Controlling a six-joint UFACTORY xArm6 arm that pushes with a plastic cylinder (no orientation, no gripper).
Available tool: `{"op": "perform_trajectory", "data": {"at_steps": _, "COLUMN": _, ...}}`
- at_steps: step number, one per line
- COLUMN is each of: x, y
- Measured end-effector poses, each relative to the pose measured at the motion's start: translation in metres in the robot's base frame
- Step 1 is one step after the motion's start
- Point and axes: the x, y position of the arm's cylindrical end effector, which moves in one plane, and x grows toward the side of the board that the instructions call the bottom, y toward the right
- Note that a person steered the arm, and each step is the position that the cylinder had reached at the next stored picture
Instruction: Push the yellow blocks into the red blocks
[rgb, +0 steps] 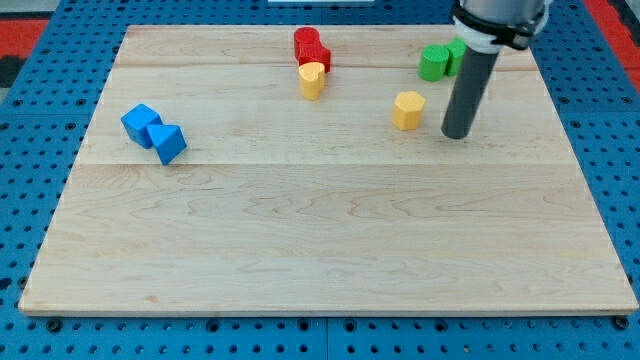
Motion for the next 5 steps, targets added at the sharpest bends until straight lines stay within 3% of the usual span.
{"op": "perform_trajectory", "data": {"at_steps": 2, "x": -0.059, "y": -0.087}}
{"op": "perform_trajectory", "data": {"at_steps": 3, "x": -0.074, "y": -0.097}}
{"op": "perform_trajectory", "data": {"at_steps": 4, "x": -0.084, "y": -0.099}}
{"op": "perform_trajectory", "data": {"at_steps": 5, "x": -0.119, "y": -0.044}}
